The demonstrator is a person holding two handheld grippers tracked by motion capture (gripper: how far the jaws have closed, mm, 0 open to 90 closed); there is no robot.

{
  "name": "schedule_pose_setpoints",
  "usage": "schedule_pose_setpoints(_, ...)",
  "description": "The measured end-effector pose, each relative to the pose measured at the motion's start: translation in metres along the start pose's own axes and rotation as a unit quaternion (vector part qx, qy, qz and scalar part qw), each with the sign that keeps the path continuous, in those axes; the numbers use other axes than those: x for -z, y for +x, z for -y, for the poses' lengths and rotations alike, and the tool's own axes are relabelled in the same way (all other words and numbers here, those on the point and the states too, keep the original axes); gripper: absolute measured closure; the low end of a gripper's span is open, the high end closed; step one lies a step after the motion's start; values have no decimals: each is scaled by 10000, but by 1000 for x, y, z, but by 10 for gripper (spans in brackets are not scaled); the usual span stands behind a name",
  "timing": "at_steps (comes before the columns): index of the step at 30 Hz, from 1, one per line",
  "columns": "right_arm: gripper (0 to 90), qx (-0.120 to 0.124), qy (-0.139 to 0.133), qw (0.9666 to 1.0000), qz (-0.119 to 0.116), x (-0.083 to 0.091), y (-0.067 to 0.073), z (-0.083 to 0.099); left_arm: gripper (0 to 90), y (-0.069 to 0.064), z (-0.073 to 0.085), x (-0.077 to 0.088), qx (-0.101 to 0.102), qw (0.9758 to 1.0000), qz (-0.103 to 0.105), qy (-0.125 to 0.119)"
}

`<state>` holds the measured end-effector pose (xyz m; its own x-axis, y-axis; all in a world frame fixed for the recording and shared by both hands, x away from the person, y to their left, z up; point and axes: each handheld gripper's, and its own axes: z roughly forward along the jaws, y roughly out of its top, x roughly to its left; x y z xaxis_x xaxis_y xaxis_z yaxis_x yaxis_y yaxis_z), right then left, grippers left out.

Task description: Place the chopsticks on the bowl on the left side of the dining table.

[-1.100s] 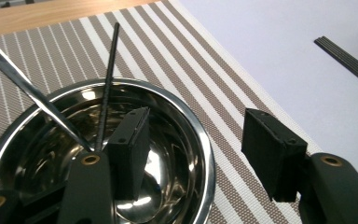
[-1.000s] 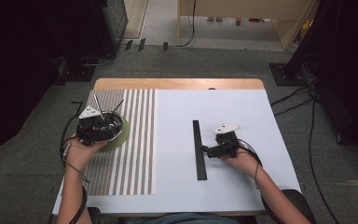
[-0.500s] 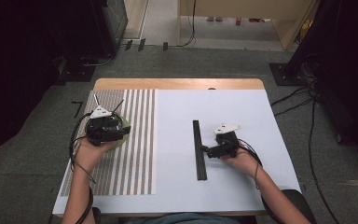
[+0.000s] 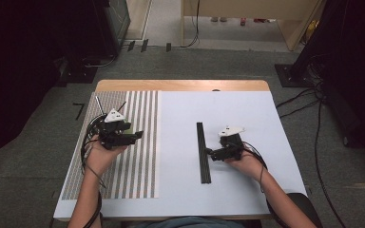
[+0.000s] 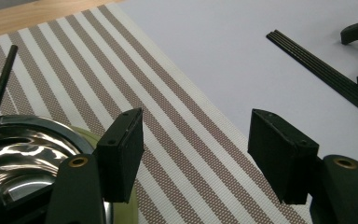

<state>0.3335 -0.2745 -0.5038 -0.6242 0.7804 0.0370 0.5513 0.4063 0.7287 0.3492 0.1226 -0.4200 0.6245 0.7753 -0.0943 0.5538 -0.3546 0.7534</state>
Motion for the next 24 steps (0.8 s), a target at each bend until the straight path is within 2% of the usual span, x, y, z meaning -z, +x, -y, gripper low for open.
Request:
schedule_pose_setpoints(6, 83, 4, -1, 10000, -1, 0, 0, 0, 362, -9, -4, -2, -137, 9999, 29, -31)
schedule_pose_setpoints(11, 83, 0, 2, 10000, -2, 0, 0, 0, 358, -12, -5, -5, -85, 9999, 53, -61)
schedule_pose_setpoints(14, 83, 2, 3, 10000, 0, 0, 0, 0, 357, -13, -6, -6, 13, 10000, 54, -72)
schedule_pose_setpoints(24, 83, 8, 1, 10000, 2, 0, 0, 0, 356, -23, -8, -14, -83, 9999, 115, 5)
